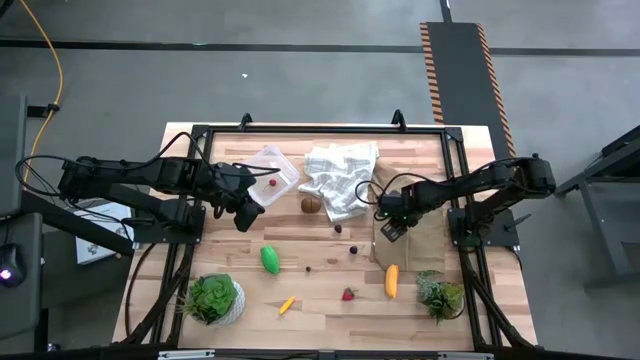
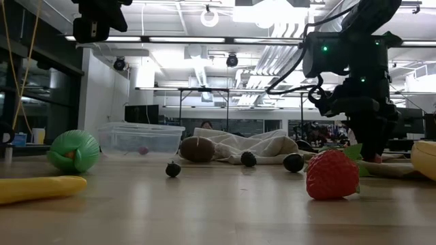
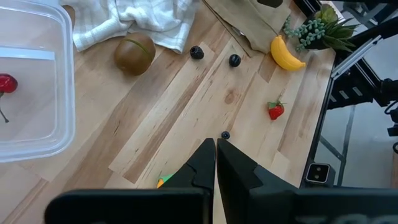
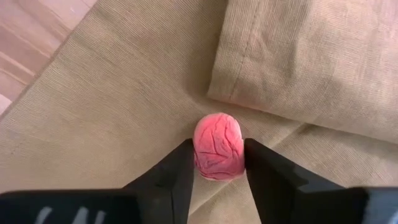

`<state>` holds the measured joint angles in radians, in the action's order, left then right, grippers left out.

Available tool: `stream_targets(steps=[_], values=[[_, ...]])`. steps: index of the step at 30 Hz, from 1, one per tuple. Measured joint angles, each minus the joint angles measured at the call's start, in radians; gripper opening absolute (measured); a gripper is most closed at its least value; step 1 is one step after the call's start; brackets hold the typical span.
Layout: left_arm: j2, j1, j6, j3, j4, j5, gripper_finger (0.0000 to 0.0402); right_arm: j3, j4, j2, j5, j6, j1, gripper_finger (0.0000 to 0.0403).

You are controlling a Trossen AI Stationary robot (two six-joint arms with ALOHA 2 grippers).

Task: Pick and placing Produce into tupperware
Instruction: Put the pink peach into the transparent bin

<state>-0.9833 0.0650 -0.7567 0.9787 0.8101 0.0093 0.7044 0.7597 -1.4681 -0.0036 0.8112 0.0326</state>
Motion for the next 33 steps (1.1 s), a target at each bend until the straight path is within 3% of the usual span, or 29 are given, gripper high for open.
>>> stream_targets(steps=[9,18,33], values=[[0.0,0.0,0.0,0.0,0.0,-0.003,0.0005,0.0,-0.001,0.0,0.0,0.0,0.0,0.0097],[0.0,0.0,0.0,0.0,0.0,-0.003,0.0005,0.018,-0.008,0.004,0.0,0.0,0.0,0.0095],[0.0,0.0,0.101,0.0,-0.04,-0.012,0.0005,0.345,-0.051,0.005,0.0,-0.144,0.0,0.0095]])
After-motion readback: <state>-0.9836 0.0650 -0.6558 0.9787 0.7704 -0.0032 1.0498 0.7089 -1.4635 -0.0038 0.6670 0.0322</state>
